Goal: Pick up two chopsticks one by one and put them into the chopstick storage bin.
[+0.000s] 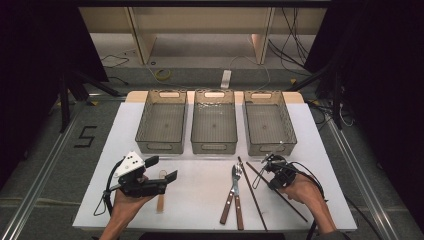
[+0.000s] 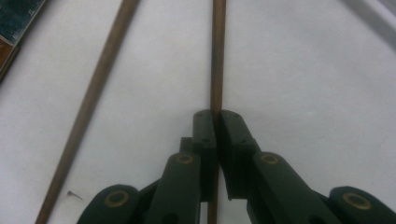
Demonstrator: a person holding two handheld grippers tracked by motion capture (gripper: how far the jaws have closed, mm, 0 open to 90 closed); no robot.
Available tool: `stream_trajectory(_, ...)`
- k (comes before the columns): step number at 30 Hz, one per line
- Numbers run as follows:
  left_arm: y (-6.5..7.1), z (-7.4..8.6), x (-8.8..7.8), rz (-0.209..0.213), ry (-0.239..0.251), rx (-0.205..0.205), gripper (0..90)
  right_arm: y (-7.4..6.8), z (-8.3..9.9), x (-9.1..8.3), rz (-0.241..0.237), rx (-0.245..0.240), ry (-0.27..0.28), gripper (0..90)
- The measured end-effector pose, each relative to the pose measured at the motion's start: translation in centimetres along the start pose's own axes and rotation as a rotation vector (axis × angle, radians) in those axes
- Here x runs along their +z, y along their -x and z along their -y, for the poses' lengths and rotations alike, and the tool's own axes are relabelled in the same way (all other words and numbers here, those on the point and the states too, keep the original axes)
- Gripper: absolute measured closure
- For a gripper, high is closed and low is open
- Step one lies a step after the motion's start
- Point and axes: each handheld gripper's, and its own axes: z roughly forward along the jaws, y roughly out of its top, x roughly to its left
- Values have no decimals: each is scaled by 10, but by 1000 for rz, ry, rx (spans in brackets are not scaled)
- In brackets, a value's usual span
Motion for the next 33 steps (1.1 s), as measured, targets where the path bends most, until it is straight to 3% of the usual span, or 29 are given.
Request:
stream_trajectory(5, 0, 0, 0, 2, -7, 3, 151, 3, 2, -2, -8, 4, 11, 857)
stream_trajectory(11, 0, 0, 1, 3, -10, 6, 151, 2, 4, -20, -1, -33, 90, 858)
stream_trajectory(15, 0, 0, 3, 9, -23, 10, 151, -9, 1, -30, -8, -102, 126, 858)
stream_trajectory(22, 1, 0, 9, 48, -72, 18, 151, -34, -6, -36, -21, -234, 144, 858)
stream_trajectory(28, 5, -1, 15, 77, -101, 37, 153, -51, -12, -39, -21, -314, 148, 858)
stream_trajectory(31, 7, -1, 21, 116, -148, 41, 153, -56, -13, -40, -24, -344, 151, 858)
stream_trajectory(33, 10, -2, 25, 117, -177, 68, 153, -64, -14, -41, -38, -397, 158, 858)
